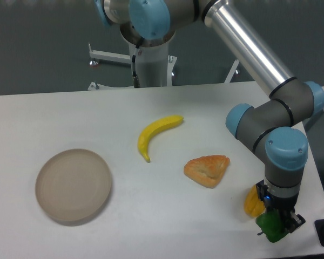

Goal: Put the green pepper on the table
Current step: 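Grasp the green bell pepper with the gripper and lift it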

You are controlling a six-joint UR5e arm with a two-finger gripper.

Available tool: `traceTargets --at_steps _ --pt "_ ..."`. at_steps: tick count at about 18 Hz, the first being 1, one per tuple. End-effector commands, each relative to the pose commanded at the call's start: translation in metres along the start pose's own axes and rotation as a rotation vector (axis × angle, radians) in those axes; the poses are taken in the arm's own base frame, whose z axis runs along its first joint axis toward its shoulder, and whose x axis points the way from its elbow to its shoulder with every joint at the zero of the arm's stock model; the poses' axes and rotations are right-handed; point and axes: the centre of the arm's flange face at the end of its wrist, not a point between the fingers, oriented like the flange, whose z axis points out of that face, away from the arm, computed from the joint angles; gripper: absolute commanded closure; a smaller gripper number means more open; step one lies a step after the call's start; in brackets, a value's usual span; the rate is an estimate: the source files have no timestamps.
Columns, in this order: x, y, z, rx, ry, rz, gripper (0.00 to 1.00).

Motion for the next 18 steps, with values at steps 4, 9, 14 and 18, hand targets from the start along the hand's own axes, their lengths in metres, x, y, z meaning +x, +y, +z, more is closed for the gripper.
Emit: traceTargets --at_steps 4,9,14,18 --pt "0.003 -0.004 -0.002 0.005 0.007 -0.003 0.65" --pt "0.013 -0.011 -0.013 0.013 0.021 0.002 0.65" --pt "0.026 -0.011 -0.026 0.018 0.039 -0.004 0.65" --pt "0.049 -0.030 -0.041 0.025 0.069 -0.084 0.65"
